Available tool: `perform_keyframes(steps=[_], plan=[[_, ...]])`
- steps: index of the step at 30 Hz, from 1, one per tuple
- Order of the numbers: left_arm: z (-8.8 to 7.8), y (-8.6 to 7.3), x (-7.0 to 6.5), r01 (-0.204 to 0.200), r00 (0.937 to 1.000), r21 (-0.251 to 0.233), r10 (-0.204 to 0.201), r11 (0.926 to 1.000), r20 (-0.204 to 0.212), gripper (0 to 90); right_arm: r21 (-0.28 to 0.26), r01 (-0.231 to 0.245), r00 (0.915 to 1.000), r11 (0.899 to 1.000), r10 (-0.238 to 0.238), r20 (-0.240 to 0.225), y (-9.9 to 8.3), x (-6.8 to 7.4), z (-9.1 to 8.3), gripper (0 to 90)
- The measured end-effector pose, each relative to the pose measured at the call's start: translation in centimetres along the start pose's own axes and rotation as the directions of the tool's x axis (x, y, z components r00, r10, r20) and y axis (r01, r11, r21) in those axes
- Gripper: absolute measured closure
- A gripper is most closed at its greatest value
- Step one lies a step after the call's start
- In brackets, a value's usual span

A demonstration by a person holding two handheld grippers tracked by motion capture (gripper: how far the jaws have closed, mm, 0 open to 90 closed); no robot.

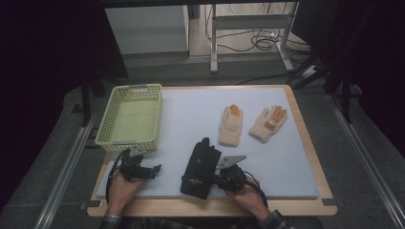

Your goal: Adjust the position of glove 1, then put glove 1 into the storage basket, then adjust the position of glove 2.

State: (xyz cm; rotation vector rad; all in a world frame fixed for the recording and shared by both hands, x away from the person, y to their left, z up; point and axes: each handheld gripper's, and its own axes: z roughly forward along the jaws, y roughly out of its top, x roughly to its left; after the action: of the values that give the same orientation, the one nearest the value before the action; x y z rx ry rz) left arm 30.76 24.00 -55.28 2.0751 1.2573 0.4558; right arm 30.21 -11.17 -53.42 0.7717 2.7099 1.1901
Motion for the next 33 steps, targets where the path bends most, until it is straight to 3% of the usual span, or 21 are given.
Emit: perform_keyframes(steps=[9,13,14,15,17,28,33], plan=[[0.2,0.0,0.0,0.006,1.0,-0.002,-0.006,1.0,0.005,3.1,-0.005,0.001,0.9986,1.0,-0.001,0.054,2.6,-0.6,2.7,86.5],[0.3,0.0,0.1,0.009,0.9999,0.0,-0.009,1.0,0.008,2.6,-0.005,0.012,0.9983,1.0,-0.011,0.058,3.1,-0.7,3.1,83.0],[0.3,0.0,0.1,0.009,0.9999,0.001,-0.009,1.0,0.01,2.5,0.001,0.03,0.9971,1.0,-0.03,0.07,3.1,-0.7,2.9,73.5],[0.3,0.0,0.1,0.009,0.9999,0.001,-0.009,1.0,0.01,2.4,0.001,0.03,0.9971,1.0,-0.03,0.07,3.1,-0.7,2.9,73.5],[0.3,0.0,0.1,0.009,0.9999,0.002,-0.009,1.0,0.009,2.4,0.008,0.041,0.996,0.999,-0.041,0.08,2.8,-1.0,2.2,64.9],[0.3,0.0,0.1,0.009,0.9999,0.003,-0.009,1.0,0.007,2.4,-0.017,0.026,0.9885,1.0,-0.023,0.149,1.8,-3.3,-1.0,47.1],[0.3,0.0,0.1,0.012,0.9999,0.003,-0.012,0.9999,0.01,2.3,-0.022,0.016,0.9785,1.0,-0.011,0.206,1.0,-5.0,-2.7,38.2]])
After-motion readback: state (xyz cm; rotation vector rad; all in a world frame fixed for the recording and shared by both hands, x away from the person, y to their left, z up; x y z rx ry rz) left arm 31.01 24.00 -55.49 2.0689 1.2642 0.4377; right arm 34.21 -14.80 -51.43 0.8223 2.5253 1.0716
